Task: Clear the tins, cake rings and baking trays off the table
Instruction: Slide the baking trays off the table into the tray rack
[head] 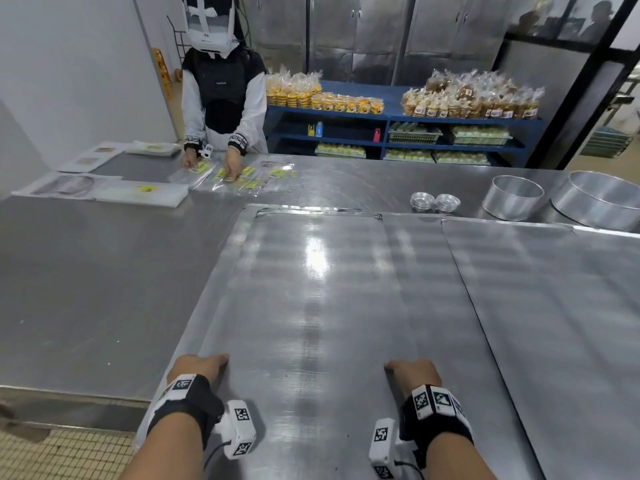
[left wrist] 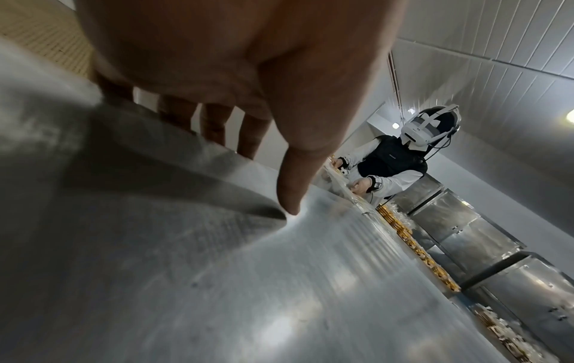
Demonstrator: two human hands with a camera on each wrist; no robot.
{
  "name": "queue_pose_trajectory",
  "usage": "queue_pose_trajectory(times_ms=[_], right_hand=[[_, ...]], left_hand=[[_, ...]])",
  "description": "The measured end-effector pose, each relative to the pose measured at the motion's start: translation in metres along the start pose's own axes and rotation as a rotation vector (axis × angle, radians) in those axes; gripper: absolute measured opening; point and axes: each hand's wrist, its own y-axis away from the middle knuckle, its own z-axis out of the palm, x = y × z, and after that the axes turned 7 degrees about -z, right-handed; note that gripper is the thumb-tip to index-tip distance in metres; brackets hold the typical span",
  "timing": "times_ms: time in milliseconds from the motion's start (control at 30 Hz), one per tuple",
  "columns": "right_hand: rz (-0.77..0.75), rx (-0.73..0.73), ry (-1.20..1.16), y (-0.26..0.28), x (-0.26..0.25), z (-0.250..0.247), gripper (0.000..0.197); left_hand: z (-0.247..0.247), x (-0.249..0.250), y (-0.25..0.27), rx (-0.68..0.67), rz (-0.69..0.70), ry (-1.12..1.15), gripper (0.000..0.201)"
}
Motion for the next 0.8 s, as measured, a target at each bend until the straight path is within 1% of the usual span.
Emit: queue_pose_trajectory(times_ms=[67,100,133,167,233,267,367,467,533,667,800], right_hand=[[-0.021,-0.010,-0.009,-0.015,0.009,0.004,0.080],[0.006,-0.002,-0.041,-0.022,0.013,0.004,0.086],[0.030,-0.008,-0.071,-0.011,0.008,-0.001,0.084],[0.049,-0.004,-0.103,-0.002,0.003,-0.006,0.075],[0.085,0.018,-0.148,0.008,-0.002,-0.014,0.050],[0.097,0.031,-0.171,0.010,-0.003,-0.016,0.044],[0.057,0.081,-0.188,0.025,-0.012,-0.019,0.047],[0.044,0.149,-0.186,0.043,-0.019,-0.015,0.047],[0.048,0.185,-0.175,0.057,-0.020,-0.010,0.047],[0.096,0.260,-0.217,0.089,-0.016,-0.005,0.046],[0.134,0.337,-0.292,0.117,-0.001,-0.001,0.044]], left_hand=[[-0.003,0.002,0.001,-0.018,-0.011,-0.012,0.058],[-0.005,0.004,0.002,-0.034,-0.014,-0.002,0.054],[-0.007,0.005,0.000,-0.056,-0.009,0.008,0.051],[-0.009,0.005,-0.003,-0.076,-0.008,0.019,0.049],[-0.011,0.007,-0.009,-0.088,0.004,0.051,0.050],[-0.013,0.008,-0.012,-0.086,0.015,0.062,0.051],[-0.021,0.018,-0.013,-0.120,0.012,0.080,0.051],[-0.032,0.030,-0.018,-0.109,0.021,0.109,0.039],[-0.041,0.037,-0.022,-0.113,0.049,0.101,0.037],[-0.053,0.048,-0.025,-0.141,0.111,0.000,0.048],[-0.052,0.060,-0.026,-0.173,0.198,-0.031,0.059]])
